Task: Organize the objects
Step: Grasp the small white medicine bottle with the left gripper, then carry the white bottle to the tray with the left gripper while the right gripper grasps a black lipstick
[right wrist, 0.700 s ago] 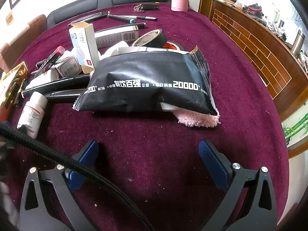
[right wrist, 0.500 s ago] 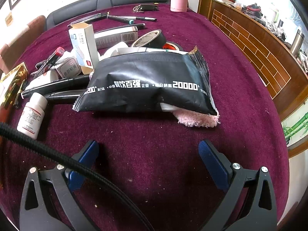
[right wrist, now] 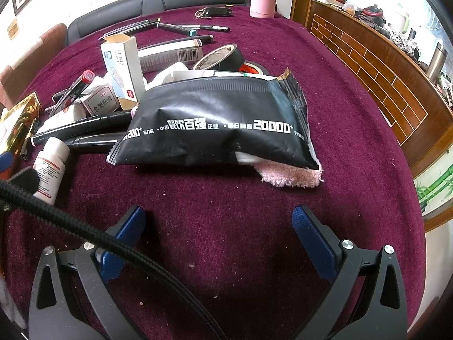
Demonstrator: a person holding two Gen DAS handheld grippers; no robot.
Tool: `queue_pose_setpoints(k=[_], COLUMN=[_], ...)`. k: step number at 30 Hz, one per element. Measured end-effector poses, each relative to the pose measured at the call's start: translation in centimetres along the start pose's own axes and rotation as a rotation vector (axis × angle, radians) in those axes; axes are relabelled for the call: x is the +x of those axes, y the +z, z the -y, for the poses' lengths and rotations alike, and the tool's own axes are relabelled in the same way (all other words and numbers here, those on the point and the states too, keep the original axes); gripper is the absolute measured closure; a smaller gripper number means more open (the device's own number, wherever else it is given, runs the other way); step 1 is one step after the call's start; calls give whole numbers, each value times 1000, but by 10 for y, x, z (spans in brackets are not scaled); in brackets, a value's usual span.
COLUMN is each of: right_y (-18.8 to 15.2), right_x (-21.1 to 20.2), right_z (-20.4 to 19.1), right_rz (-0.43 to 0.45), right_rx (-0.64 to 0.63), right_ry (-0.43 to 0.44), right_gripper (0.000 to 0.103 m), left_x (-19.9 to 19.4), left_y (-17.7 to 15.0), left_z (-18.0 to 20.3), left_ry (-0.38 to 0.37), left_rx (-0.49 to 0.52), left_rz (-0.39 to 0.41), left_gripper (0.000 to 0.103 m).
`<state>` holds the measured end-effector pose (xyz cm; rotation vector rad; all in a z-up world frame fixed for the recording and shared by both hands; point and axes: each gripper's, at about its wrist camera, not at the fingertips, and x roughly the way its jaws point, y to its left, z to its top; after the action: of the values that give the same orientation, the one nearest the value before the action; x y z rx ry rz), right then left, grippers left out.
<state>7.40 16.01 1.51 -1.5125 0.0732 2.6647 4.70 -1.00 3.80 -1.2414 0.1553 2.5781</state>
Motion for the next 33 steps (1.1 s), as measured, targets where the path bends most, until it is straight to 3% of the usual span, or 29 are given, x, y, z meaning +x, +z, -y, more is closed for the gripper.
queue_pose_setpoints(k=[3,5,7,10,17,21,25,27,29,33], right_y=[0,0,0,0,-1,-4,-8,-6,0,24], right_x=[0,0,0,0,0,-16,-63,-86,-109,-98], right_z=[0,0,0,1,-1,0,-3,-12,-29,-70], right_rz=[0,0,0,1,-2,13,112,169,236,128], right_rx=[0,0,0,0,0,-21,-50,-70,-102,-148], right_ry=[0,0,-1,0,0,-1,-15,16,111,265], right_gripper=[0,0,0,0,0,12,12,12,12,12], left_x=[16,26,26,17,-60,-111,-136,-143,-143,-146], left_y=[0,-4,-10,-13,-30,-47,-57,-66,-71,-82], left_z=[5,8,9,0,-47,-80,-112,-130,-144,-156], left_ry=[29,40,55,0,-135,-137,-122,-121,-124,-126], left_rx=[30,48,58,8,-134,-166,-210,-239,-265,-294], left_rz=[-45,-90,-83,-73,37,123,184,200,207,228], left_gripper=[38,73,73,73,73,73,73,73,73,73])
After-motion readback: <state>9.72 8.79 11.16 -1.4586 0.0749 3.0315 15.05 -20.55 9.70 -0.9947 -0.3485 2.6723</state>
